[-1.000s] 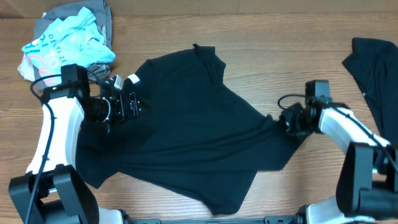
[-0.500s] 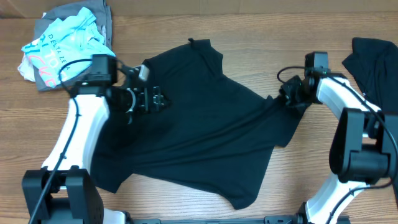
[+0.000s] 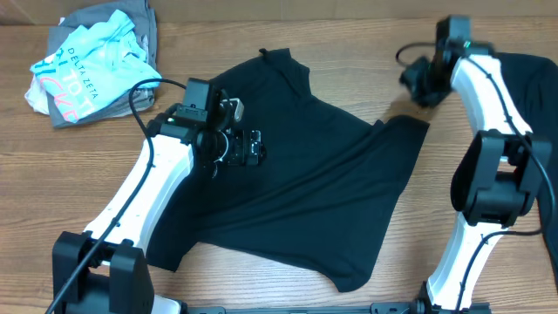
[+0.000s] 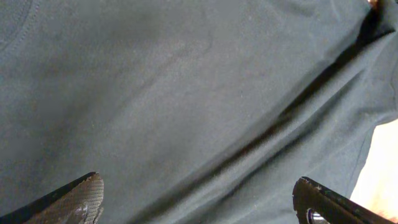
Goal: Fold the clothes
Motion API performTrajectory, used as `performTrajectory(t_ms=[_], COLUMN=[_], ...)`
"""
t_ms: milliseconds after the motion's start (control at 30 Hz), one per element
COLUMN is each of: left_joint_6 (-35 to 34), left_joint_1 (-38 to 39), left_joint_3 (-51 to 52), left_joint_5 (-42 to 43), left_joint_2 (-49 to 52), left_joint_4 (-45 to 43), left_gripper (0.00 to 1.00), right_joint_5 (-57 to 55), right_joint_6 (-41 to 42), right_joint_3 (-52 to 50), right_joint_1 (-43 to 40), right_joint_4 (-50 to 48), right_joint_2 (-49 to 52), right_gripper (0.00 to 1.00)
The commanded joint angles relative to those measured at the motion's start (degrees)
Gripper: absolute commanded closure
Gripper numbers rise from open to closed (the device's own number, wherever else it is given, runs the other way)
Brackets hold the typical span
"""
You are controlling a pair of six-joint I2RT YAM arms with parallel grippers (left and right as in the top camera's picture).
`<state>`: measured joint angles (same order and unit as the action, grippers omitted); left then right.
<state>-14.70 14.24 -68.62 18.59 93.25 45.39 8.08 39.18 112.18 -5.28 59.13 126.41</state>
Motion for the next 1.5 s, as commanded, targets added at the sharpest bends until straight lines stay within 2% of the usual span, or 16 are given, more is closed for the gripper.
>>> performTrajectory(t_ms=[0,67,100,233,333,367,433,600,967,1233,1467], left_joint_6=[-1.25,-1.66,-1.66,-1.66,-1.66,-1.66,-1.66,-1.62,-1.64,-1.64,-1.64], left_joint_1=[0.44,0.42,0.42,0.42,0.42,0.42,0.42,0.42,0.42,0.42,0.42], left_joint_3=[-0.42,-0.42,-0.42,-0.42,-0.42,-0.42,-0.42,-0.42,-0.42,-0.42,-0.42], left_joint_5=[-1.62,-1.64,-1.62,-1.62,-1.62,-1.62,-1.6,-1.7,-2.08,-2.08,-2.08], left_joint_2=[0.15,1.01,1.51,4.2,5.86,6.21,6.51,6.51,6.51,6.51,6.51], left_joint_4=[-0.46,-0.46,-0.42,-0.22,-0.24,-0.22,-0.22,0.07,-0.17,-0.44,-0.46], left_gripper=[0.0,0.0,0.0,0.0,0.0,0.0,0.0,0.0,0.0,0.0,0.0], right_joint_5=[-0.44,-0.46,-0.48,-0.48,-1.2,-1.44,-1.29,-2.84,-3.85,-2.32,-2.36], right_joint_6=[-2.19,-3.63,-4.17,-4.04,-4.09,-5.77,-7.08,-4.09,-2.99,-3.15,-2.93], right_joint_3=[9.25,14.45,16.81,24.44,25.35,24.48,20.9,8.81,-13.97,-21.77,-23.15], right_joint_1=[-0.48,-0.48,-0.48,-0.48,-0.48,-0.46,-0.31,-0.31,-0.02,-0.02,-0.02], right_joint_4=[5.14,11.23,14.32,29.09,37.66,37.97,37.94,36.92,19.54,7.93,0.42], right_joint_2=[-0.7,-0.7,-0.7,-0.72,-0.9,-0.9,-1.16,-1.16,-1.14,-1.01,1.07], right_gripper=[0.49,0.49,0.52,0.82,0.9,0.96,0.96,0.96,0.96,0.92,0.88])
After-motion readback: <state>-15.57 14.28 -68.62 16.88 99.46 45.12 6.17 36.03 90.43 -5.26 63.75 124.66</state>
